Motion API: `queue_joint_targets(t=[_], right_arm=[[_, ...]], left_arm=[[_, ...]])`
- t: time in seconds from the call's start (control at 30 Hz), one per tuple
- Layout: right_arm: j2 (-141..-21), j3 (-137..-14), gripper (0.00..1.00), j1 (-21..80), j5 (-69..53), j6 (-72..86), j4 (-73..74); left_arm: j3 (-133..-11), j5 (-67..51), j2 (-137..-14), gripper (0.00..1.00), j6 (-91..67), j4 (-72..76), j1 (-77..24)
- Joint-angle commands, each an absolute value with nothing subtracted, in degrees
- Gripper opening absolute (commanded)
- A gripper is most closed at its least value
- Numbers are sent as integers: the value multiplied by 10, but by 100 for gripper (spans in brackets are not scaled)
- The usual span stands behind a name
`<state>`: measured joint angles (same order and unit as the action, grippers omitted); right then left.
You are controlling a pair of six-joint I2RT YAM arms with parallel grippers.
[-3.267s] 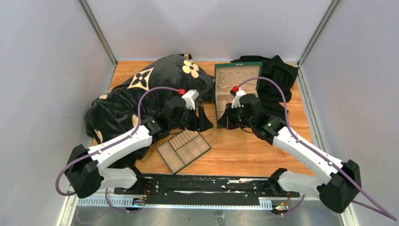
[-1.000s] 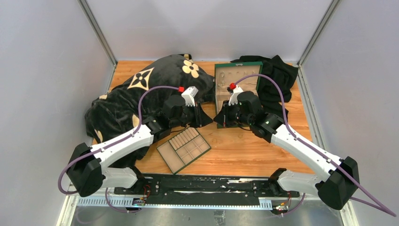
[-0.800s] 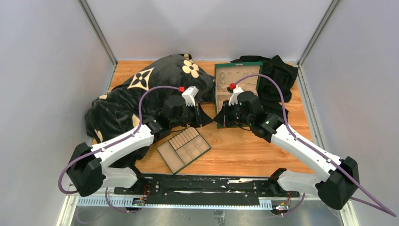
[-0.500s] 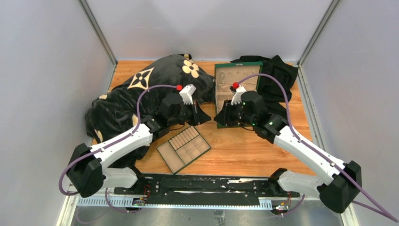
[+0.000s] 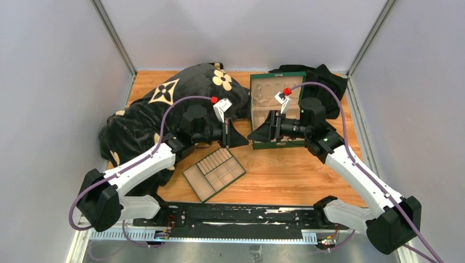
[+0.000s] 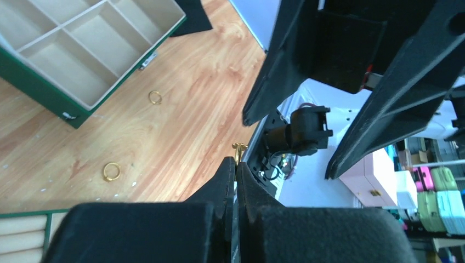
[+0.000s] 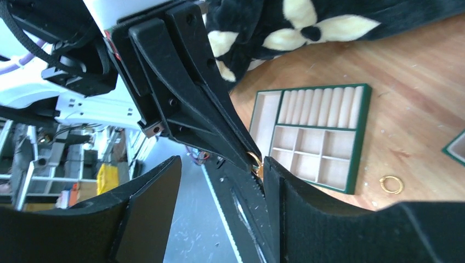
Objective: Organize the mixed jewelry
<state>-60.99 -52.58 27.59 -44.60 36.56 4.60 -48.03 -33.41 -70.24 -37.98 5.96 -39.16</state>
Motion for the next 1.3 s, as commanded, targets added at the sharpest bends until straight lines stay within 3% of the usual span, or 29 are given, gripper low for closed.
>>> queue_joint_targets(t=[0.0, 0.17, 0.4, 0.77, 1.13, 1.27], right_arm=[[-599, -500, 63, 269, -506, 411, -21], [-586, -473, 66, 267, -538, 451, -79], [-574, -432, 63, 266, -559, 510, -157], [-564, -399, 38, 260, -538, 519, -174], [-575, -389, 21, 257, -545, 538, -206], [-573, -391, 4, 257, -540, 531, -194]], left_arm=[[-503, -404, -696, 0, -361, 92, -384], [-494, -445, -689, 0, -382, 128, -369], [-495, -482, -689, 0, -390, 138, -359], [-493, -493, -684, 0, -399, 144, -359], [-493, -496, -690, 0, -405, 145, -359], [-492, -494, -696, 0, -408, 145, -359]])
